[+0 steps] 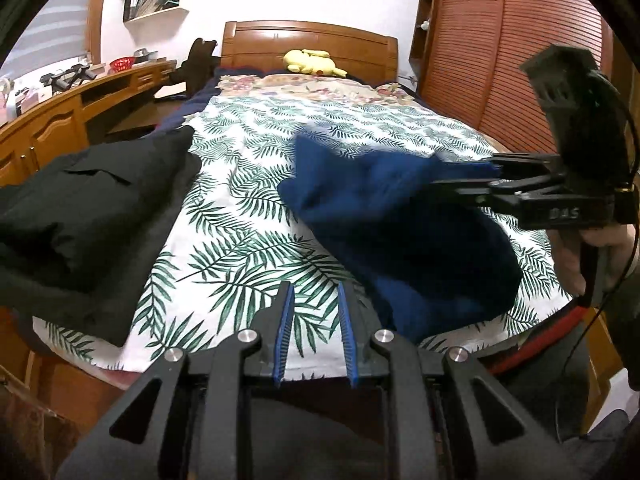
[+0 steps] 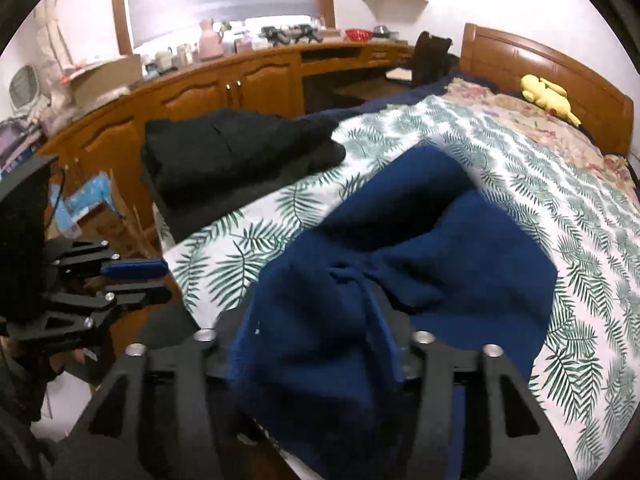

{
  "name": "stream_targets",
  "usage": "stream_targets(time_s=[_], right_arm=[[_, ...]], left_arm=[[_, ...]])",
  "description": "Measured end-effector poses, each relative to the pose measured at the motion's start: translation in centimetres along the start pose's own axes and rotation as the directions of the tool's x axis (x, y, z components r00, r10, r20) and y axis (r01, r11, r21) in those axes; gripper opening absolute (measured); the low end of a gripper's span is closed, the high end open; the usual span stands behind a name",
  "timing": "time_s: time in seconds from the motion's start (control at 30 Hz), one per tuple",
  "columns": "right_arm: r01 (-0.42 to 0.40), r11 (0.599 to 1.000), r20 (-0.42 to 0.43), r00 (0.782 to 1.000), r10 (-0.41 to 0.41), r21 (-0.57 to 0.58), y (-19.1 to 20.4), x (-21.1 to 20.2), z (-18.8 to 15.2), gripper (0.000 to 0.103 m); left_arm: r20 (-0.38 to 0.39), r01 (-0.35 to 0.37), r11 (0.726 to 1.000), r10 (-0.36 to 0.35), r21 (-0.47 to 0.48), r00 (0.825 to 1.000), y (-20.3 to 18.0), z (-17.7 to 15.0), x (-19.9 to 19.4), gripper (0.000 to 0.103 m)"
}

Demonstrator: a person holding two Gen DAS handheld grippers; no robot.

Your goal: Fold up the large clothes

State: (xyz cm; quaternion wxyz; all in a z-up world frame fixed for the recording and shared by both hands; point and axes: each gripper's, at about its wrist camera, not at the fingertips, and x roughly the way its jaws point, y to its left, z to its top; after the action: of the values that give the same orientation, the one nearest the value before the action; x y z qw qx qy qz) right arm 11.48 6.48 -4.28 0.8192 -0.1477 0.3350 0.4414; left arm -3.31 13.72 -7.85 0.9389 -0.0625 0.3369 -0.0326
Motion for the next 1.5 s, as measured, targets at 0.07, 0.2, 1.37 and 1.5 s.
stream_targets(time_s=[0.07, 0.2, 1.37, 1.5], right_arm=[[0.013, 1.0, 0.02, 1.0, -0.013, 0.019, -0.8, -1.1, -0.4, 0.057], [0.039, 0.996, 0.028, 0.999, -0.042, 0.078, -3.3, -3.2, -2.5, 0.056], [0.148, 0.974, -0.025, 0.989, -0.146, 0.171, -8.4, -3.0, -9.2, 0.06], [0.213, 0.961, -0.064, 0.977, -0.205, 0.178, -13.3, -1.0, -7.9, 0.06]], left_arm=[[0.007, 0.004, 1.0, -0.004, 0.005, 1.0, -0.3, 0.0, -0.3, 0.02], [0.024, 0.023, 1.0, -0.023, 0.017, 0.999, -1.2, 0.6, -0.3, 0.02], [-0.045, 0.068, 0.996, -0.066, 0.054, 0.997, -4.8, 1.4, 3.2, 0.02], [-0.065, 0.075, 0.996, -0.071, 0.052, 0.995, -4.8, 0.1, 3.1, 0.02]])
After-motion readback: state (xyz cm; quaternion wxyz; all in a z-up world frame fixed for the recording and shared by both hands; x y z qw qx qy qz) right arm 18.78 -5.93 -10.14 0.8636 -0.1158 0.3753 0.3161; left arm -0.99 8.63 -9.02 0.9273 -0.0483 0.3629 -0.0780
